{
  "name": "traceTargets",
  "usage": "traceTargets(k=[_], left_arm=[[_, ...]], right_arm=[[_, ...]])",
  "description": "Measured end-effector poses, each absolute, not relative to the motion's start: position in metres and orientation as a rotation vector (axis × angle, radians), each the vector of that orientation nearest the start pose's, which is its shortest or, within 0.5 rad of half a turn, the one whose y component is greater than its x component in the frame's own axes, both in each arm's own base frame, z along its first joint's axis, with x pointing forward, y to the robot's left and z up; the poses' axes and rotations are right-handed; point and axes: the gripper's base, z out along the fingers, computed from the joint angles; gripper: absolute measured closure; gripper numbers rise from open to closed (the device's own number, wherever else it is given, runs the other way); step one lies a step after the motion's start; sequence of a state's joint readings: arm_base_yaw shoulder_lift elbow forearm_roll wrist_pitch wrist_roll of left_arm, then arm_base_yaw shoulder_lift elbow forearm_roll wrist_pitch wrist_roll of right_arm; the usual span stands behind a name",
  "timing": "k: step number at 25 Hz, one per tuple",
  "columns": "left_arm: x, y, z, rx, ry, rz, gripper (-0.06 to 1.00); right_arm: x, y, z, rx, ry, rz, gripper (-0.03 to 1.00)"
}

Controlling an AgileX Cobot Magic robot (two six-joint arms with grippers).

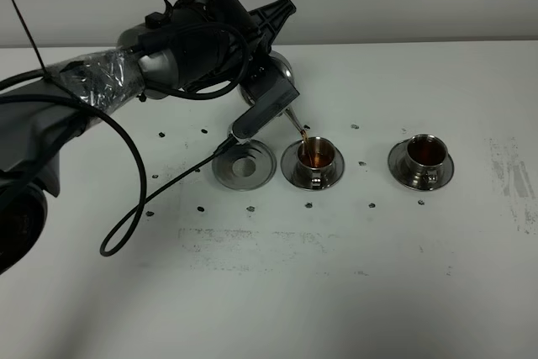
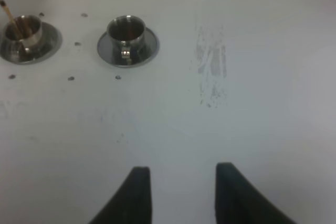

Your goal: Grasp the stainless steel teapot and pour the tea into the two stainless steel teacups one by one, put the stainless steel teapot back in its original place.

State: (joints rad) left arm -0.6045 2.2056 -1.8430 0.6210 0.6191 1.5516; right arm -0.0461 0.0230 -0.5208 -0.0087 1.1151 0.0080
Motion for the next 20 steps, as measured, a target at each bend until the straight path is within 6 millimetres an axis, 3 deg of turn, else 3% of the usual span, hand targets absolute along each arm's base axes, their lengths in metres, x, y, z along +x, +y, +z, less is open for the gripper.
traceTargets(k=[20], left_arm=[[0.425, -0.279, 0.218, -3.051, -0.790, -1.393, 0.74]], right_arm=[[-0.006, 0.000, 0.279, 0.057, 2.100, -0.033, 0.65]])
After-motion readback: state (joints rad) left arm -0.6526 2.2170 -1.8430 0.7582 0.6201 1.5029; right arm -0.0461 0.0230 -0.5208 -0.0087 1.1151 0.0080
